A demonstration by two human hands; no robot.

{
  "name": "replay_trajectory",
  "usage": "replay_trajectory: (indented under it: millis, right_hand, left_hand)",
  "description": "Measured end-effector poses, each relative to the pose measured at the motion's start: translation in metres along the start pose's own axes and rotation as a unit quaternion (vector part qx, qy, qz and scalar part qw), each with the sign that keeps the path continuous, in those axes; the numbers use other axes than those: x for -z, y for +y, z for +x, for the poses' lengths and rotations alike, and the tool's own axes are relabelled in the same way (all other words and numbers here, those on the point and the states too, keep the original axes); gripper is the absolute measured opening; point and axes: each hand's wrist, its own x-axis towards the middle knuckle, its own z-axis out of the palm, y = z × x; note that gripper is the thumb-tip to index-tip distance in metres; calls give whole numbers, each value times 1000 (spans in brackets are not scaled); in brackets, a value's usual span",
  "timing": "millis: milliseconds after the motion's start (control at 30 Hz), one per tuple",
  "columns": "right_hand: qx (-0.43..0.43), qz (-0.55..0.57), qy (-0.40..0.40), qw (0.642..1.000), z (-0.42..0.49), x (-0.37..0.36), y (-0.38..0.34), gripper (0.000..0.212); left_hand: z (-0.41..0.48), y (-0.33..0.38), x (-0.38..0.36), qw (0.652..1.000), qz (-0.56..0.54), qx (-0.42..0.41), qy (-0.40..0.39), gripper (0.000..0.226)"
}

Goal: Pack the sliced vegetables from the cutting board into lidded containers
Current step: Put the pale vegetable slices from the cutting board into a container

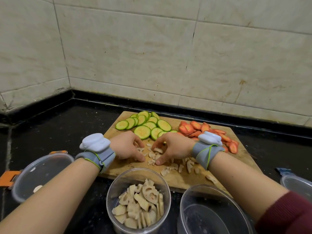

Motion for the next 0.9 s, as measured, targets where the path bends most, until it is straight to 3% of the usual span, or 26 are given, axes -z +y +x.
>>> replay_trajectory:
  millis: [333, 433, 633, 900]
  right_hand:
    - [1, 14, -38, 999, 3, -1, -3, 24]
    - [-5, 19, -40, 999, 3, -1, -3, 25]
    - [-33, -13, -37, 999, 1, 0, -5, 51]
    - [-11, -32, -34, 999, -1, -3, -8, 22]
  left_hand:
    - [-6, -2, -4, 998, -22, -35, 42, 43]
    - [-9, -3, -7, 997, -17, -57, 57, 41]
    - [-15, -3, -17, 992, -27, -68, 106, 39]
    - [-20, -8, -26, 984, -70, -57, 155, 40]
